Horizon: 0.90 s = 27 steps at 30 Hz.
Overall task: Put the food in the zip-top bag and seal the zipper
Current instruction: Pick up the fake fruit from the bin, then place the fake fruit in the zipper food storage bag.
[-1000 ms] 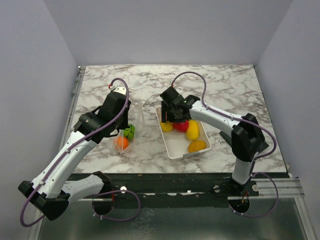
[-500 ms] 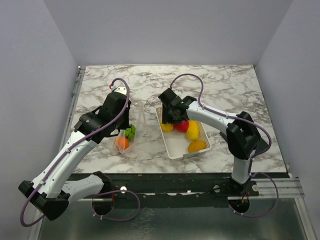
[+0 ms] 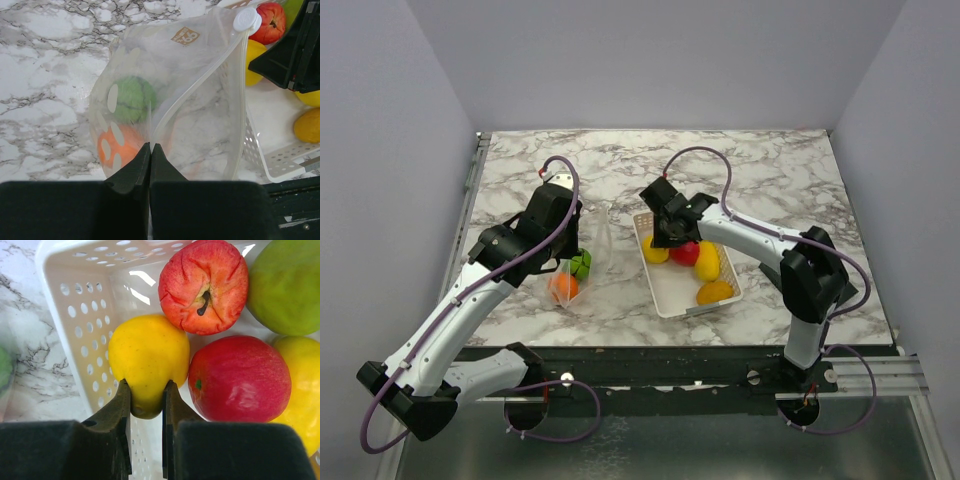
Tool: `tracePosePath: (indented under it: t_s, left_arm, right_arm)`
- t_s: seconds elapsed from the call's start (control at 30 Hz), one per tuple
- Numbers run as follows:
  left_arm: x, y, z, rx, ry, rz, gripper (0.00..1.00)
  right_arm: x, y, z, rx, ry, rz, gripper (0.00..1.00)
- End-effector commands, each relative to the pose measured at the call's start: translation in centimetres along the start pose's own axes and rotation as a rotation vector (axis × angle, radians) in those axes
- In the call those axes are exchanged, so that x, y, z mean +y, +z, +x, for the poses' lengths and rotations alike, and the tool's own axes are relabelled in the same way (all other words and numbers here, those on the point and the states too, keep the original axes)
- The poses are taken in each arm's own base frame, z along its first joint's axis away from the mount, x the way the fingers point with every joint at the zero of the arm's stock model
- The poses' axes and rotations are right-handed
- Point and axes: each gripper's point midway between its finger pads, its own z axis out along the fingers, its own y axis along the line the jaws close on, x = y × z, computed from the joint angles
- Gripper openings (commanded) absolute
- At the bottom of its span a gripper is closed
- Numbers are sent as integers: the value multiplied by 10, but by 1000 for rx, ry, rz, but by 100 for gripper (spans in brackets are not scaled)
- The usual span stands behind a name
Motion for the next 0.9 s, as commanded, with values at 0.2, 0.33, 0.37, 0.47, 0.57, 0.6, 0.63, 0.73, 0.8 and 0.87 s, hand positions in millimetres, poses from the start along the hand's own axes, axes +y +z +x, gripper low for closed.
tracePosePath:
  t_s: [0.2, 0.33, 0.37, 0.47, 0.57, 0.6, 0.63, 0.73, 0.8, 0.87]
  left_arm:
    - [-2, -4, -3, -16, -9, 11, 0]
    - [-1, -5, -7, -23, -13, 7, 0]
    - [-2, -6, -8, -25, -13, 8, 0]
    - [-2, -6, -10, -26, -14, 6, 0]
    - [-3, -6, -10, -26, -13, 7, 0]
    - [-2, -6, -10, -25, -13, 6, 0]
    - [-3, -6, -11, -27, -14, 7, 0]
    - [-3, -5, -11, -25, -18, 4, 0]
    - [-3, -5, -11, -26, -19, 6, 0]
    - [-3, -6, -12, -27, -20, 7, 0]
  right_arm:
    - [-16, -60, -25, -124, -24, -22, 1]
    - [-9, -89, -31, -167, -41, -112, 1]
    - [-7, -96, -33, -180, -41, -138, 1]
    - [5, -120, -36, -207, -58, -244, 1]
    - [19, -146, -39, -246, -77, -369, 1]
    - [23, -155, -40, -258, -84, -409, 1]
    - [27, -164, -41, -271, -93, -444, 1]
    - [40, -186, -39, -277, -141, -562, 1]
    - [48, -200, -38, -288, -166, -628, 1]
    - [55, -211, -37, -287, -189, -681, 1]
